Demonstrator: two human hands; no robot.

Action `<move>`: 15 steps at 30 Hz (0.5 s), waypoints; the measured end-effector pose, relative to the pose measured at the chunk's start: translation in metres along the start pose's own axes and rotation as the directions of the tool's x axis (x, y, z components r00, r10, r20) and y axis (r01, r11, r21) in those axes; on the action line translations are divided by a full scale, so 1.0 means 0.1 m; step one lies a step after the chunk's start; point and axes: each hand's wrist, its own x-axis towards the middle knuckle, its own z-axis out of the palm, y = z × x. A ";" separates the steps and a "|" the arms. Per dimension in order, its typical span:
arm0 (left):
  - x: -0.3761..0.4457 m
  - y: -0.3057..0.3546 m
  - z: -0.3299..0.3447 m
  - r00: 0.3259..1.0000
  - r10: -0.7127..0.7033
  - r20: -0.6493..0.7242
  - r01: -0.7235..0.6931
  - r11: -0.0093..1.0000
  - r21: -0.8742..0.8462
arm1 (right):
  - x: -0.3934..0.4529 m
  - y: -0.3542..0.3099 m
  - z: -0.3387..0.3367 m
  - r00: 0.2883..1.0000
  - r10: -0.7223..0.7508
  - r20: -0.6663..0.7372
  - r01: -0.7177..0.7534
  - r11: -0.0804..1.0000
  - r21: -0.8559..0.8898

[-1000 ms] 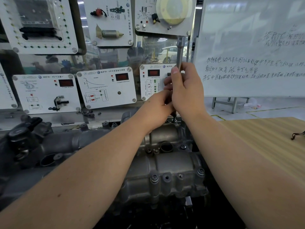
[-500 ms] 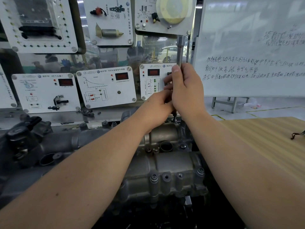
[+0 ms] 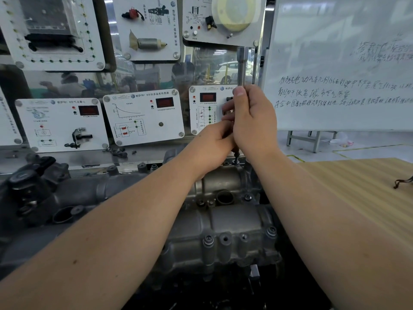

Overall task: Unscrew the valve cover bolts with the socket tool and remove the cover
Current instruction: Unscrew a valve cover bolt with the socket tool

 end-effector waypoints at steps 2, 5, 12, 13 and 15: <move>-0.01 0.01 -0.01 1.000 0.000 0.013 0.001 1.000 -0.010 | 0.00 -0.01 0.00 1.000 0.000 0.003 0.000 1.000 -0.005; -0.01 0.02 -0.01 1.000 0.008 0.017 -0.008 1.000 0.001 | -0.01 -0.01 0.00 1.000 0.008 0.010 -0.008 1.000 0.028; -0.01 0.02 0.00 1.000 -0.004 -0.010 0.004 1.000 0.022 | 0.00 0.00 -0.02 1.000 -0.009 0.013 0.008 0.999 0.052; 0.00 0.01 0.00 1.000 -0.007 -0.010 0.008 1.000 0.016 | -0.01 -0.01 -0.01 1.000 -0.013 0.013 0.012 0.999 0.043; 0.00 0.00 0.00 1.000 -0.006 0.002 0.006 1.000 0.012 | -0.02 -0.02 0.00 1.000 -0.011 0.014 0.011 1.000 0.026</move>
